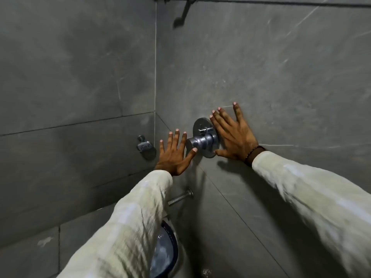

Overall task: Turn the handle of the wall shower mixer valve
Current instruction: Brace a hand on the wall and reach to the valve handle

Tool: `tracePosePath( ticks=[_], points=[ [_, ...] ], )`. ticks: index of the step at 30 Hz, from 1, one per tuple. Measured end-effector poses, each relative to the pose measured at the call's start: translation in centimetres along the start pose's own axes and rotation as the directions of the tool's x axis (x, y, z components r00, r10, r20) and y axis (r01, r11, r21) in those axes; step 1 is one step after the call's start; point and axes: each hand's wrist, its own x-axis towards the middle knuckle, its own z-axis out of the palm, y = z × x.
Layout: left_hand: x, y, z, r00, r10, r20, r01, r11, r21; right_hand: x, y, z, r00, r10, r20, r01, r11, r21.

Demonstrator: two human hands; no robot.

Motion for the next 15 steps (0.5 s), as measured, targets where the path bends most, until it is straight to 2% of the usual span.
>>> tracePosePath(
  ticks=[2,6,15],
  points=[
    [1.0,0.1,1.1,1.000,-0.014,0.017,0.014,1.000,-0.001,0.6,-0.4,0.9,0.998,-0.022,0.061,0.029,0.993,-0.116],
    [2.6,-0.3,3.5,0.999,-0.019,0.037,0.020,1.000,-0.005,1.6,-1.4,3.0,0.995,-0.076,0.062,0.089,0.966,-0.242],
    [4.0,-0.7,5.2,0.997,-0.058,0.041,0.063,0.990,-0.126,3.5,-2.6,4.8,0.997,-0.072,0.021,0.075,0.948,-0.310]
  ],
)
